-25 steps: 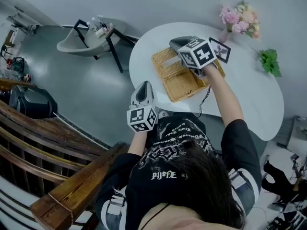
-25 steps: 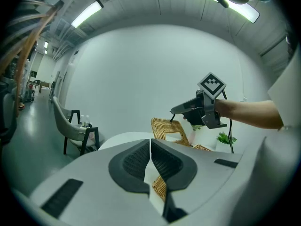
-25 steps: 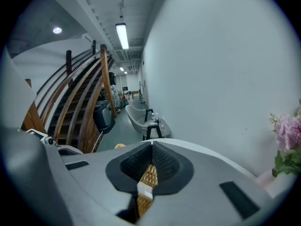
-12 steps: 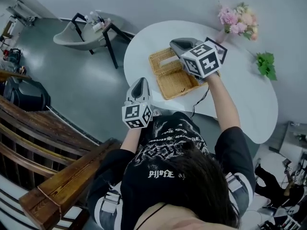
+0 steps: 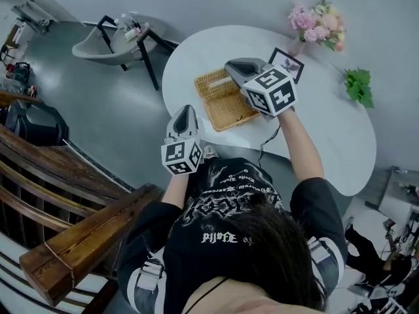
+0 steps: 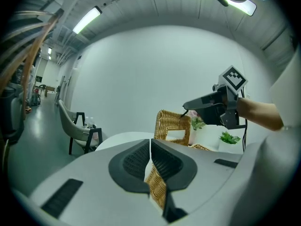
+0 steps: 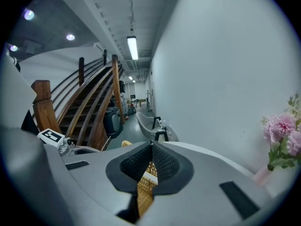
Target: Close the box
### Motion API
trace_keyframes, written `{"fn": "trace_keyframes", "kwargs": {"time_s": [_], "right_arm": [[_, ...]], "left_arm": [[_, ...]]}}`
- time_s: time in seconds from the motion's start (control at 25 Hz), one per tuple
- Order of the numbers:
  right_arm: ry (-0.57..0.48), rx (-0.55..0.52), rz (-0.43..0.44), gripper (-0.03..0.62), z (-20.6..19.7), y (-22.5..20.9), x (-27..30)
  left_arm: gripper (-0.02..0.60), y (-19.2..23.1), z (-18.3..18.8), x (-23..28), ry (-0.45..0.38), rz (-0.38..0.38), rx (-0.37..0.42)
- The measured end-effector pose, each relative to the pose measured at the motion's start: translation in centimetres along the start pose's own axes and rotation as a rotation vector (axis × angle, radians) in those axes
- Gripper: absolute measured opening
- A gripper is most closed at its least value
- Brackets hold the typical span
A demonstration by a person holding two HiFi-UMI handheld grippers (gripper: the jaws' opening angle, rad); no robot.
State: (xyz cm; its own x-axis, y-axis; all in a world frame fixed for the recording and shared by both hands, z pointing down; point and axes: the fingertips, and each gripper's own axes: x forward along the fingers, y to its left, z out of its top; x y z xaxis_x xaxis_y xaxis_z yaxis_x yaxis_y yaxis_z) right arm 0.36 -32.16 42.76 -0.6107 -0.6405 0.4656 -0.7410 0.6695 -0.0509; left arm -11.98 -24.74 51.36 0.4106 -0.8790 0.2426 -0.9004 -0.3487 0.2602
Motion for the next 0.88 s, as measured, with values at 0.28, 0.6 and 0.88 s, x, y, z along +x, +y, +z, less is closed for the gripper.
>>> {"fn": "trace_keyframes", "kwargs": {"time_s": [0.28, 0.6, 0.88], "right_arm": [[-0.02, -0.024, 0.032, 0.037, -0.6, 1.7, -2.4], [-0.018, -0.036, 0.051, 0.037, -2.3, 3.0, -4.6], [-0.014, -0.04, 0.073, 0.037, -4.1, 3.7, -6.0]], "left_arm": [[0.028, -1.5, -0.8, -2.3, -0.009, 0.035, -0.019], [0.028, -3.3, -1.7, -4.5, -0.02, 0.082, -0.028], [0.029, -4.7, -2.4, -5.7, -0.039, 0.119, -0.031]]}}
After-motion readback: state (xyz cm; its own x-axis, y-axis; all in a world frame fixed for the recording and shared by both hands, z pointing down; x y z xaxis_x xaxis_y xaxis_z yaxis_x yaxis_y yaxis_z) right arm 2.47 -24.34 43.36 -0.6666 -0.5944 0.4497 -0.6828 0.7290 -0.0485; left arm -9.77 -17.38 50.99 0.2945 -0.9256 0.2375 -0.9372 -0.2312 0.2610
